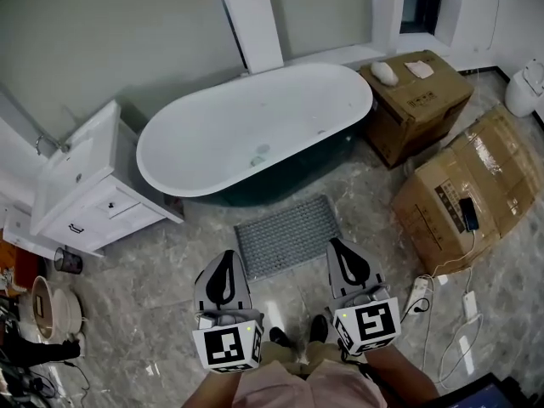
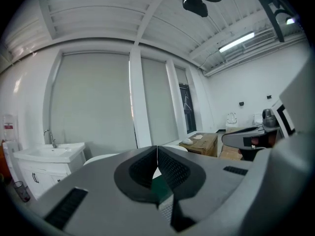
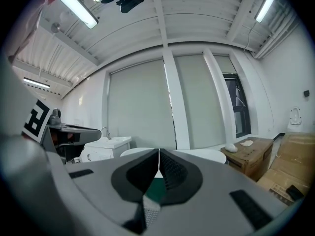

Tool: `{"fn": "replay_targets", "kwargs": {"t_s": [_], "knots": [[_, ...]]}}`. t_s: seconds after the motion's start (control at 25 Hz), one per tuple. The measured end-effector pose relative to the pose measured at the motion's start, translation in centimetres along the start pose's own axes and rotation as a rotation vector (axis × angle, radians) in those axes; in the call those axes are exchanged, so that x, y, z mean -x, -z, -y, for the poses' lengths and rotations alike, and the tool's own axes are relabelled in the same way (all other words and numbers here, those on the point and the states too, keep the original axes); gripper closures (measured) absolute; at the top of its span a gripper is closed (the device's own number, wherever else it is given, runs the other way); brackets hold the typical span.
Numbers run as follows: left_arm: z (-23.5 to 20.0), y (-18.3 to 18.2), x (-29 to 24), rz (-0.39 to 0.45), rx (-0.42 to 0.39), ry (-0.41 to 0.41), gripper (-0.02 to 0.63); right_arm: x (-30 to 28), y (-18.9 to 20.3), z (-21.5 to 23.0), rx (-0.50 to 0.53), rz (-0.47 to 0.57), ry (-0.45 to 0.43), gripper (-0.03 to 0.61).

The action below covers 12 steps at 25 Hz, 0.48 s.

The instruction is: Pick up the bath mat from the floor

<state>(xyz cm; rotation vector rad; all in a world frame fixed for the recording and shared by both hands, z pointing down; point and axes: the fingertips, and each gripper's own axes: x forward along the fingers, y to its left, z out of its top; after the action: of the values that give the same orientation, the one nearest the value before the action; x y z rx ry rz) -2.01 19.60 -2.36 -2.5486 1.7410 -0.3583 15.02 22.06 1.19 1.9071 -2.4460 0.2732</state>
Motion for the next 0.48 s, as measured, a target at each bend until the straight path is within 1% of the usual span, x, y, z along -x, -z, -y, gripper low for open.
{"fn": "replay_targets", "kwargs": {"t_s": [0.08,0.2,0.48], "knots": [[-0.6,-0.1,-0.2,-0.002,0.001,-0.019,0.589,-0.7,0.0,0.0,-0.006,-0.002,-0.011,0.561],[-1.4,0.0,-0.8,0.000,0.005,-0.044,0.589,-1.9,-0.2,-0.2,0.010,-0.002,-0.039,0.561],[-4.3,1.4,-2.5,-0.013,0.048,-0.087,0.588,-5.4,-0.4,-1.1,0.039,-0.020,-0.068,0.561]]}}
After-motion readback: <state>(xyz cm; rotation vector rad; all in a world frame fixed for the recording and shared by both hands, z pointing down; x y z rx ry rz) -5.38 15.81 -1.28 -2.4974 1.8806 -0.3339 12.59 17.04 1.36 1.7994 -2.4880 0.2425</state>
